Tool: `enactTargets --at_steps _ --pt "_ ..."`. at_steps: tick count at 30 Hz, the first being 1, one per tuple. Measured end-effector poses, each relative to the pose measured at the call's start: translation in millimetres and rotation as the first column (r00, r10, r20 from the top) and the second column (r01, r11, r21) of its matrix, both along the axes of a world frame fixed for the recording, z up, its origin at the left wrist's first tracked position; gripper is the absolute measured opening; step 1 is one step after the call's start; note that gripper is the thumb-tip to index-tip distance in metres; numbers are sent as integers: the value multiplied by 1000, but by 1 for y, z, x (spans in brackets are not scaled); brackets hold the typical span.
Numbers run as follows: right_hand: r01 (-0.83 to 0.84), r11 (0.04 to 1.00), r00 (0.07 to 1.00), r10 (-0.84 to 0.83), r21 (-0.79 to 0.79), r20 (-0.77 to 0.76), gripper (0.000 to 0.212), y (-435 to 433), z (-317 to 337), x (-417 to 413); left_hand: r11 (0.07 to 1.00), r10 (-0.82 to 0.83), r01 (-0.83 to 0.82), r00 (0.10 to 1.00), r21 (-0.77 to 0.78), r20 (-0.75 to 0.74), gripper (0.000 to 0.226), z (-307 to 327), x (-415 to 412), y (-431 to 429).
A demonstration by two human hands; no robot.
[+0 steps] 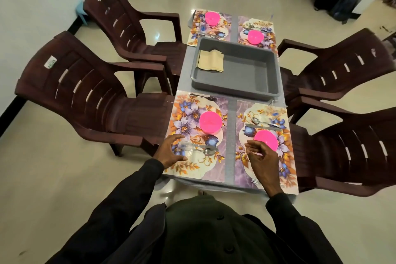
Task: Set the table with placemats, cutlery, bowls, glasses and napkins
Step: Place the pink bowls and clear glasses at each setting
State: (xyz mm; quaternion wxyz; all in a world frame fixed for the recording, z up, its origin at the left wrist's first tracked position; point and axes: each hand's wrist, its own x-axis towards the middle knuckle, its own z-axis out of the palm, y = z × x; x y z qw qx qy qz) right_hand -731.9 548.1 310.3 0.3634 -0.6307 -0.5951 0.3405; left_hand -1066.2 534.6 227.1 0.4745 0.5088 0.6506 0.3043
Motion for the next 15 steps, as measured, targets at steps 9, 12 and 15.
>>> enactTargets --at_steps 9,12,15 --pt "-59 997 998 60 -40 21 21 34 -2 -27 986 13 -30 995 166 102 42 55 -13 29" --pt "-53 998 999 53 -35 5 22 61 6 -38 976 40 -67 990 209 133 34 74 -17 51" --pt "-47 999 999 47 -6 -4 17 96 10 -48 965 68 -106 985 239 160 30 90 -22 78"
